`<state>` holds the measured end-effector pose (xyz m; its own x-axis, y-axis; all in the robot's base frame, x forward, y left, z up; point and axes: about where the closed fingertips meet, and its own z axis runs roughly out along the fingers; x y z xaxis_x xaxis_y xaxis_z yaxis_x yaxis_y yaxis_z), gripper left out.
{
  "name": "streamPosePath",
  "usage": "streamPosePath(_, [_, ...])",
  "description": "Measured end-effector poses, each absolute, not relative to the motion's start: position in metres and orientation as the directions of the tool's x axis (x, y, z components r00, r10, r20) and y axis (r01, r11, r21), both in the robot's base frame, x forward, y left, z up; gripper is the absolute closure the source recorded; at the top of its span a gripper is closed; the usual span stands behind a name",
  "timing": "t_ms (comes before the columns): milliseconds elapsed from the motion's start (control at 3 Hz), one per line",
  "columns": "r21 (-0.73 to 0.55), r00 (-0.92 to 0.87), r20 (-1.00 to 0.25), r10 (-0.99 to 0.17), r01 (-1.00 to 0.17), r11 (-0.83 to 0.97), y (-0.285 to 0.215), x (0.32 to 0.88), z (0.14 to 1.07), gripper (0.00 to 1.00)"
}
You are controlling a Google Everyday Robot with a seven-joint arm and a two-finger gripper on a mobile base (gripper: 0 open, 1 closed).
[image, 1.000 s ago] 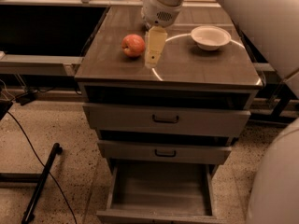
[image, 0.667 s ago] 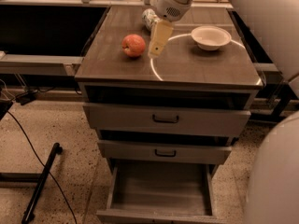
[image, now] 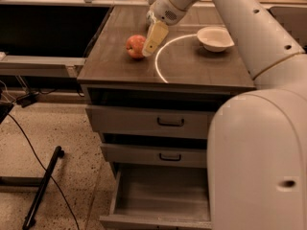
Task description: Place apple into bottom drawer
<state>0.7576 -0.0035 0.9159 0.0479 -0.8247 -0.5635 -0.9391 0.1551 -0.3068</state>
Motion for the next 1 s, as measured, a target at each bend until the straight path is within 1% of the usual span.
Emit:
streamPosePath(333, [-0.208,-0.005,-0.604,-0.797,-0.964,0.163,0.020,0.778,0.879,0.00])
streamPosePath(667, [-0.160,-0.053,-0.609,-0.791,-0.969,0.188,0.022,0.788,0.858,0.00])
streamPosePath(1000, [-0.143,-0.060,-0.632,-0.773,-0.971,0.192,0.028,0.793,0.854,0.19])
